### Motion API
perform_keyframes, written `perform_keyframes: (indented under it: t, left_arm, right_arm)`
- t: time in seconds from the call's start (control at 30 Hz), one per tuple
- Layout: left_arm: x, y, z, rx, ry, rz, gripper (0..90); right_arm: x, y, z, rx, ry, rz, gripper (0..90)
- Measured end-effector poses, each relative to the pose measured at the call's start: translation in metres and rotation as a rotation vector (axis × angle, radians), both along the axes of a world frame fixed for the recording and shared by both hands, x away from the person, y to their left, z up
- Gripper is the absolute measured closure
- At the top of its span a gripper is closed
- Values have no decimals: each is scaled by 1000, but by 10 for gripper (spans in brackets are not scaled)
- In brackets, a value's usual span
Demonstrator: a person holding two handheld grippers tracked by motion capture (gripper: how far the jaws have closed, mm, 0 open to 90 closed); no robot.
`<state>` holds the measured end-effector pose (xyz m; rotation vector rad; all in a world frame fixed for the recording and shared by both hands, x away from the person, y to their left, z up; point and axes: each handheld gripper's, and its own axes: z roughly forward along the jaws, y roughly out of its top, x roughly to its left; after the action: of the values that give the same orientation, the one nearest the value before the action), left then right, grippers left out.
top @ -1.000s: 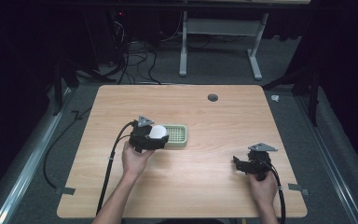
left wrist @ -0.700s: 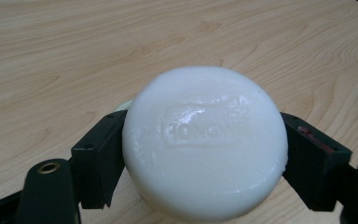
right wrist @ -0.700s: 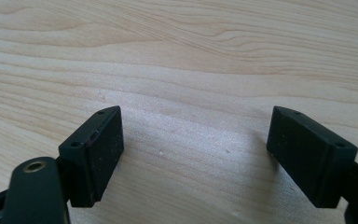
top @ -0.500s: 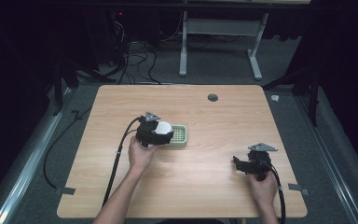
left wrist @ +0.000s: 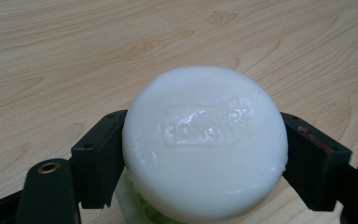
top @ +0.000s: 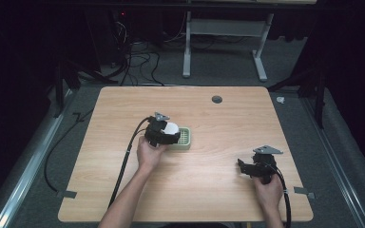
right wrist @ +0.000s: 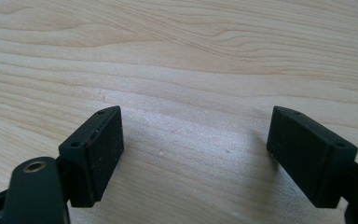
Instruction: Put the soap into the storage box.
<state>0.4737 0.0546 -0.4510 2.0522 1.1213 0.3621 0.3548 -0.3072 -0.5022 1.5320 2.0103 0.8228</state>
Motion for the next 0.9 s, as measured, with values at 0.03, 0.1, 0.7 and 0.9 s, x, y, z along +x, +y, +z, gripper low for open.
perform_keyframes:
  t: [0.03, 0.1, 0.7, 0.9]
  left_arm:
    - [2, 0, -1, 3, -8, 1, 231]
    - [3, -1, -3, -2, 4, 12, 231]
    - [11, -8, -20, 31, 16, 46, 231]
    - [9, -9, -22, 51, 9, 47, 231]
  right_arm:
    - [0, 0, 0, 0, 0, 0, 196]
    - [0, 0, 0, 0, 0, 0, 196]
    - [0, 0, 0, 0, 0, 0, 196]
    - [0, 0, 0, 0, 0, 0, 196]
